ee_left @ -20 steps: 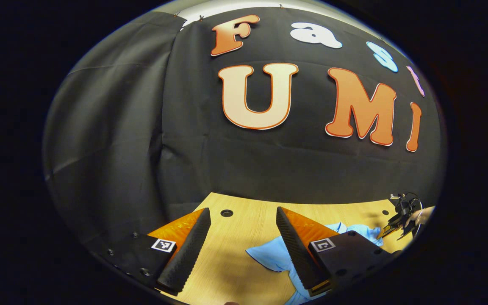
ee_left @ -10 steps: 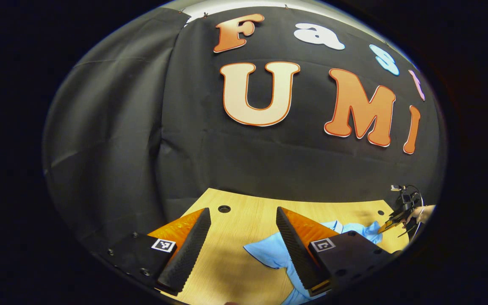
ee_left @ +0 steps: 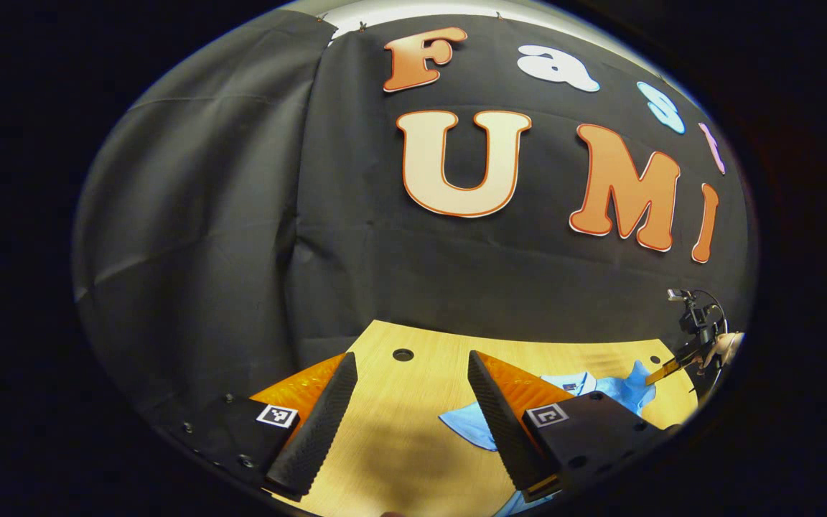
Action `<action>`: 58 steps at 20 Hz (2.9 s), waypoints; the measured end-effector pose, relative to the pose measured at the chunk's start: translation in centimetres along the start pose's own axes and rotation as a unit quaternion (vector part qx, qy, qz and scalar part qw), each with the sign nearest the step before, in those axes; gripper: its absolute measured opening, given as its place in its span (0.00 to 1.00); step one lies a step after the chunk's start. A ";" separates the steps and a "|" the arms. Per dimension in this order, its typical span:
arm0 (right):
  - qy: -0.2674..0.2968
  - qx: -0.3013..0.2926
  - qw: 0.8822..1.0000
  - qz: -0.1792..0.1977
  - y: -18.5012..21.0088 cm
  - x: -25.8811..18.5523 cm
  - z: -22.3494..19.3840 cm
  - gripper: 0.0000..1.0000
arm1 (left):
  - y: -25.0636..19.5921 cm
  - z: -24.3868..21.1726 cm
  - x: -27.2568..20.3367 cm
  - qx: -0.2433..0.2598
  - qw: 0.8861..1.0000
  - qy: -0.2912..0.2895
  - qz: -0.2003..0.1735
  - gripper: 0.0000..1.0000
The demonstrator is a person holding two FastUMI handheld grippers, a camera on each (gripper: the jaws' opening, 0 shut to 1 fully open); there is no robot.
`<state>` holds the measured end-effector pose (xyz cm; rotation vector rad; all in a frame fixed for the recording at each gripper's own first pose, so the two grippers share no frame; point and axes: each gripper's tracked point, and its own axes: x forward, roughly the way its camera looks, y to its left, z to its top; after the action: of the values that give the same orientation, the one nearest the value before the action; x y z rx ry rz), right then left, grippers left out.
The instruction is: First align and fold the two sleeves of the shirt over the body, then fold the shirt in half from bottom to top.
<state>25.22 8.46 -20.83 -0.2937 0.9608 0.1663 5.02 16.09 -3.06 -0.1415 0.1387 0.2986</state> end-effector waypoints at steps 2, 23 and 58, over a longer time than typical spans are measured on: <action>0.003 -0.009 1.000 0.016 2.5 0.0 -0.1 0.04 | 0.9 -0.5 -0.1 -0.005 1.000 0.005 0.002 1.00; -0.005 0.029 0.990 0.137 14.8 0.5 -1.0 0.97 | -0.2 -3.0 3.4 -0.005 0.998 0.065 -0.009 1.00; -0.083 0.142 0.982 0.091 -4.5 -5.8 -5.7 0.98 | -9.5 -28.5 18.1 -0.002 0.870 0.492 0.037 1.00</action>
<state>18.67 2.31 -18.30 0.0709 0.8317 0.2139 21.71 7.71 -32.76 -0.2857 1.1649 0.2788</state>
